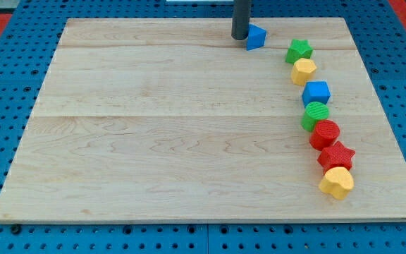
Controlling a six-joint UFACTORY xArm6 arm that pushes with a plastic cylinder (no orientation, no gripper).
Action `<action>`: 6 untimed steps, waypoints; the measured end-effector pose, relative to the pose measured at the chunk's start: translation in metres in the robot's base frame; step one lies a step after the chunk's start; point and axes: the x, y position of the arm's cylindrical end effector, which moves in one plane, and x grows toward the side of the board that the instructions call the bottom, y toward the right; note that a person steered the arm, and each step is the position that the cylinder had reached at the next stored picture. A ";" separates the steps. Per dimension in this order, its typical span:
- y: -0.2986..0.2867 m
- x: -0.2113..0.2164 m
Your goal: Move the blue triangle top of the green star
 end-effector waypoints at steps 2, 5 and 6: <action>0.052 0.000; 0.043 -0.038; 0.017 -0.053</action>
